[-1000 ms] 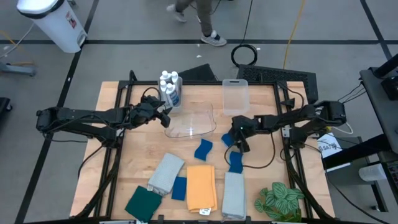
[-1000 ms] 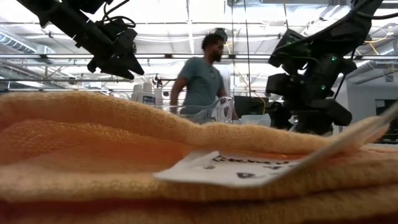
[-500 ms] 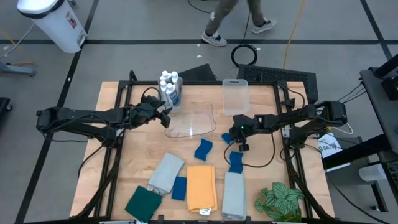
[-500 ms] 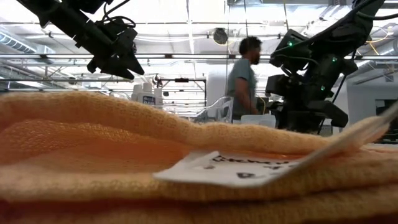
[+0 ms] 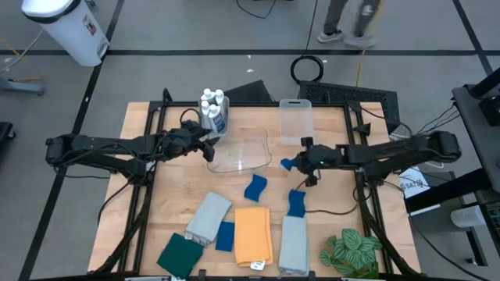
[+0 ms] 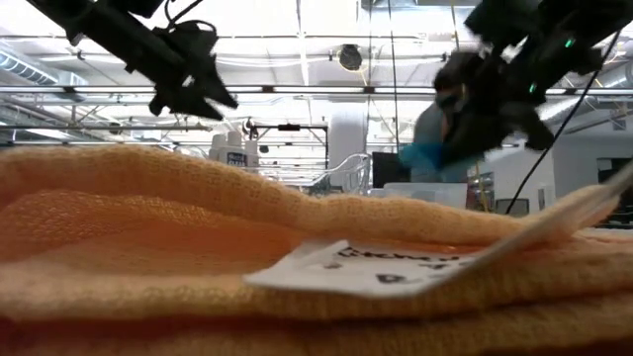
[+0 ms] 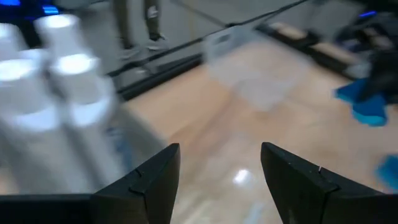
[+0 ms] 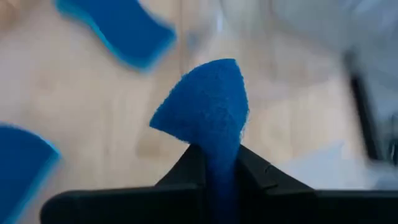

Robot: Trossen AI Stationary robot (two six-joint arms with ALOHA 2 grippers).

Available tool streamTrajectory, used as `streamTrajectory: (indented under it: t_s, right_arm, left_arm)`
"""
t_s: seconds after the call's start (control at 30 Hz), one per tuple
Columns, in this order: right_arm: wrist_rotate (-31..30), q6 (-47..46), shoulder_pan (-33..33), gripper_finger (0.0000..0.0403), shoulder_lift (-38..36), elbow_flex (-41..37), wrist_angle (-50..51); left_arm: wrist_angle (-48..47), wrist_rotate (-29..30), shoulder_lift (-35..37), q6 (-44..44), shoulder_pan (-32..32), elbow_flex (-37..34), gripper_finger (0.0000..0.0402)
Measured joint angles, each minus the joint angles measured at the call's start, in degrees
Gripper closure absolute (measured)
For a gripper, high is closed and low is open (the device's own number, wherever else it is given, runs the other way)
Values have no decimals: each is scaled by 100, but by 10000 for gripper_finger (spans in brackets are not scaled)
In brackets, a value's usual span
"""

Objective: Pick & Place Kitchen Items
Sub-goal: Put the blue sponge into the white bin

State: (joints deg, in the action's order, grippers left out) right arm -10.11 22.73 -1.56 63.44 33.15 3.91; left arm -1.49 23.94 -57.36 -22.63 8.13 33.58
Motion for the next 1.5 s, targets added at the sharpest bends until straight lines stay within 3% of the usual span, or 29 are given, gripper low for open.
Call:
streamTrajectory:
  t_s: [0.2,0.4,0.53,0.67,0.97,1.13,1.33,1.5]
  right_arm:
    - [-797,684,394,395,-359,1,-917]
    - [-1258,1814,542,390,-42,7,-2223]
    - [-1782,2528,542,395,313,13,-3323]
    - [-1949,2923,540,392,699,13,-4232]
    - [-2496,3350,559,394,1243,7,-5151]
    - [-2576,3352,570,394,1259,5,-5300]
    - [-2925,3395,698,393,1261,11,-5647]
    - [-2876,3521,846,393,1257,22,-5770]
  left_arm:
    - [1263,-957,-256,4,-115,5,172]
    - [3277,-1434,-1132,481,-401,33,172]
    - [3997,-1550,-1846,773,-544,362,172]
    - [4064,-1554,-2572,930,-640,936,172]
    - [4100,-1410,-3768,946,-670,2083,172]
    - [4085,-1046,-3897,948,-682,2240,172]
    - [4042,-1044,-3911,943,-683,2240,172]
    - [4020,-984,-3918,907,-683,2236,172]
